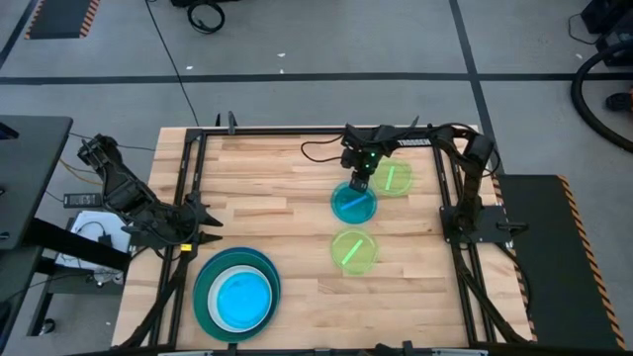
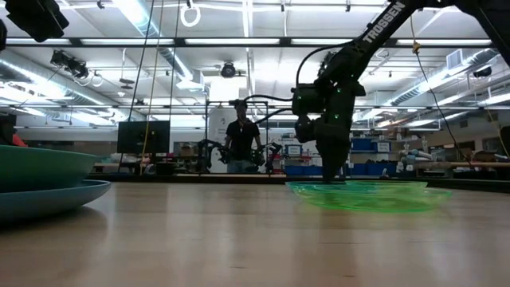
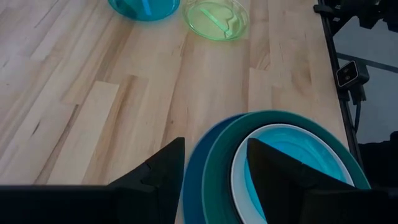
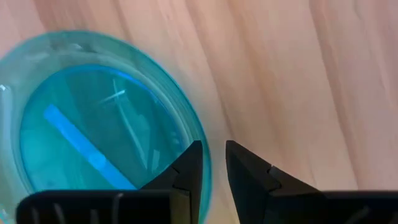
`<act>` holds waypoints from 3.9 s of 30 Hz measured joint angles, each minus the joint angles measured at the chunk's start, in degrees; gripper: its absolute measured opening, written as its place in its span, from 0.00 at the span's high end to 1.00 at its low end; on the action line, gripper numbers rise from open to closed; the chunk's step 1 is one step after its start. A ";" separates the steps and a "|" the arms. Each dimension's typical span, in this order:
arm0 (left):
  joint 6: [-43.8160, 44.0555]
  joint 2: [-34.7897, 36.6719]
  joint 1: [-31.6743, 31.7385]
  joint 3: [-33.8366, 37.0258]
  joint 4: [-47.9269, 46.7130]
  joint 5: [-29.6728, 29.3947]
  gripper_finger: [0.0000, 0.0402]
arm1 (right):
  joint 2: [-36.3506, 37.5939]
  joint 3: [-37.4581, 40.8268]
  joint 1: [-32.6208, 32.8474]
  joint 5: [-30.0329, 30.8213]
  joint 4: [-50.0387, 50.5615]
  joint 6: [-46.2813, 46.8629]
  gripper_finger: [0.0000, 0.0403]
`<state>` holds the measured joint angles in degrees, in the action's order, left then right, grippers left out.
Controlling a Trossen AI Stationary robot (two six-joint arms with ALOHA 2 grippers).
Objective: Stack plastic plates
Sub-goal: Stack the light blue plate on top of the light blue plate
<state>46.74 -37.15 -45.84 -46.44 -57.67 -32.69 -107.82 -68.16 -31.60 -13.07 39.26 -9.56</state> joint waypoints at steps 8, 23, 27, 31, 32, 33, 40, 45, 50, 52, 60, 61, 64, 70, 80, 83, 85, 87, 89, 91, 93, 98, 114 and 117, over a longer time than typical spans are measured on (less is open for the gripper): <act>0.23 -0.01 0.00 0.00 0.00 0.00 0.55 | 0.01 0.00 0.80 1.52 -0.91 1.50 0.95; 1.11 -0.02 0.00 0.00 0.02 0.00 0.55 | 0.16 -0.21 0.75 -1.62 -2.09 17.07 0.99; 2.20 -0.01 0.00 0.00 0.01 0.00 0.55 | 0.16 -1.50 1.34 -1.58 -1.82 22.00 0.99; 2.78 0.00 0.00 0.00 0.02 0.00 0.55 | 0.16 -4.22 3.02 -1.83 -1.11 24.05 0.99; 3.40 -0.02 0.00 0.00 0.02 0.00 0.55 | 0.16 -5.13 3.54 -1.63 -0.66 24.45 0.99; 3.83 -0.01 0.00 0.00 0.00 0.00 0.55 | 0.16 -6.05 4.11 -1.21 -0.07 24.83 0.99; 7.10 -0.01 0.00 0.00 0.00 0.08 0.55 | 0.20 -13.20 9.52 4.30 3.31 27.28 0.99; 8.24 -0.90 0.00 0.00 0.00 0.82 0.55 | 0.25 -16.86 13.50 4.43 3.15 30.26 0.99; 8.27 -4.18 0.00 0.00 -0.04 2.38 0.55 | 0.25 -17.99 17.69 4.43 2.75 32.83 0.99; 8.27 -5.73 -0.02 0.00 -0.04 3.66 0.55 | 0.25 -17.99 19.29 4.40 2.45 34.00 0.99; 7.47 -9.46 -0.85 0.00 -0.04 5.97 0.55 | 0.25 -18.01 25.10 5.35 1.17 40.98 0.99; 7.21 -9.44 -1.19 0.00 -0.04 5.97 0.55 | 0.25 -18.01 25.87 5.83 0.86 42.02 0.99; 7.06 -9.35 -2.11 0.00 -0.02 5.87 0.55 | 0.25 -18.01 27.94 6.87 -1.03 44.34 0.99; 7.06 -9.35 -3.30 0.00 0.11 5.02 0.55 | -0.68 -18.10 30.83 7.49 -6.64 47.99 0.99; 8.05 -9.28 -3.29 0.00 0.16 4.41 0.55 | -9.86 -28.88 34.99 7.25 -6.09 48.15 0.99; 8.16 -9.31 -3.28 0.00 -0.07 4.43 0.55 | -13.69 -34.83 36.16 7.29 -3.97 47.23 0.99; 8.14 -9.25 -3.30 0.00 -0.24 5.13 0.55 | -15.86 -38.76 36.77 7.31 -3.46 46.94 0.99; 8.14 -9.17 -3.31 0.00 -0.46 5.83 0.55 | -18.02 -42.38 37.25 7.28 -2.23 46.85 0.99; 8.14 -9.20 -3.60 0.00 -1.25 6.09 0.55 | -20.16 -45.49 37.73 7.29 -1.36 46.55 0.99; 8.16 -9.17 -4.00 0.00 -1.78 6.12 0.55 | -22.25 -48.45 38.19 7.13 -1.12 46.40 0.99; 8.17 -9.20 -4.29 0.00 -2.89 6.21 0.55 | -23.95 -50.96 38.70 7.08 -1.35 45.90 0.99; 8.20 -9.18 -4.30 0.00 -3.59 6.19 0.55 | -28.25 -55.33 39.83 7.03 -5.16 45.25 0.99; 9.68 -9.38 -4.26 0.00 -3.38 4.64 0.55 | -34.62 -56.32 42.83 3.58 -24.37 35.68 0.99; 9.69 -9.34 -4.26 0.00 -3.25 4.12 0.55 | -35.80 -56.16 42.83 2.46 -24.30 35.13 0.99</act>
<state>56.42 -46.49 -50.11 -46.44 -60.92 -28.57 -143.62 -124.32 11.22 -10.61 14.95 25.57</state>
